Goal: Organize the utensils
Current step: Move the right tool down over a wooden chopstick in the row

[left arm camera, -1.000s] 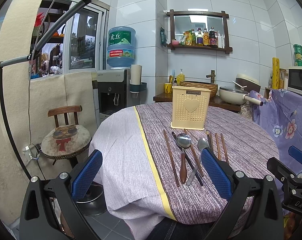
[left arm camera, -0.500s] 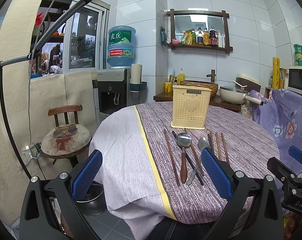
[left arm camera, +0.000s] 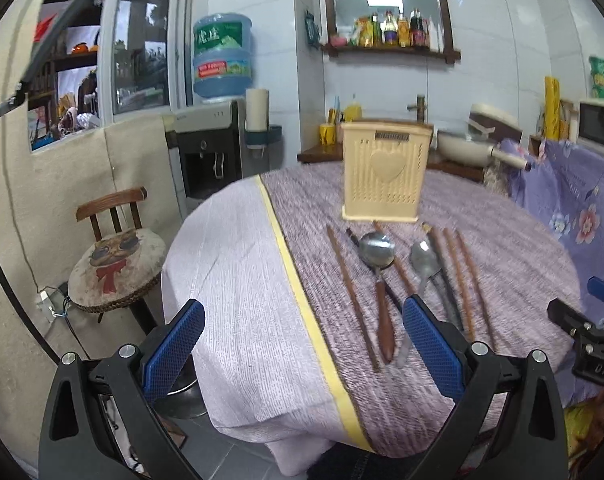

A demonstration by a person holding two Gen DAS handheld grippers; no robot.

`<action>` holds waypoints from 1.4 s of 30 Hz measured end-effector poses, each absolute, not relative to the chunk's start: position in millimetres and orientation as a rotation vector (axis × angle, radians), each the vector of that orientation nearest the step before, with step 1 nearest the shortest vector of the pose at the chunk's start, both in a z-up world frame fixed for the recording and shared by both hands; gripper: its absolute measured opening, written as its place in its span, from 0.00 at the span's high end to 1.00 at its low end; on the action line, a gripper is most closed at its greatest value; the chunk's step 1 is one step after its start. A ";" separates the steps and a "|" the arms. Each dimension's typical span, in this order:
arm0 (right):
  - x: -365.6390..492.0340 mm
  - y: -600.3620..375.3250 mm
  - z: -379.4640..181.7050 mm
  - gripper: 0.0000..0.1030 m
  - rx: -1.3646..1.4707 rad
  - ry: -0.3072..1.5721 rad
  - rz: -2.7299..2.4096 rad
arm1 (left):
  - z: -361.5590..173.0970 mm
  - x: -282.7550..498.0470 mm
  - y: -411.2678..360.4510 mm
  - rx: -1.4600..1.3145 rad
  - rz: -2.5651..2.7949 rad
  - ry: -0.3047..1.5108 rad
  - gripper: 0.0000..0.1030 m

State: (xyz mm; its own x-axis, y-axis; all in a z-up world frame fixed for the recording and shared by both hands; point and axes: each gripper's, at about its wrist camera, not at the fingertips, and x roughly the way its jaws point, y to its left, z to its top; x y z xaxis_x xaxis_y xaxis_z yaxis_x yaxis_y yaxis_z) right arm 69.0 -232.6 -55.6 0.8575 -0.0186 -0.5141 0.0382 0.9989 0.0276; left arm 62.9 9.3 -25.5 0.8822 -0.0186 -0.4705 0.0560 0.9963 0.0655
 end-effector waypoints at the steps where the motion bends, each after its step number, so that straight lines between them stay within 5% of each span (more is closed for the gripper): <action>1: 80.0 -235.6 -57.7 0.05 0.033 0.575 -0.035 | -27.2 71.6 9.2 0.094 -0.041 0.516 0.05; 6: 119.8 -248.7 -53.1 0.08 0.069 0.638 -0.035 | -31.7 110.7 18.4 0.106 -0.051 0.623 0.05; 23: 240.6 -238.1 -62.8 0.50 0.147 0.860 -0.037 | -39.7 220.2 3.2 0.034 -0.090 0.843 0.48; 28: 251.1 -239.6 -69.3 0.62 0.176 0.883 -0.061 | -41.3 235.0 -8.4 0.036 -0.104 0.875 0.53; 42: 271.0 -234.4 -76.1 0.77 0.158 0.911 -0.106 | -56.7 266.8 -19.9 0.031 -0.099 0.949 0.73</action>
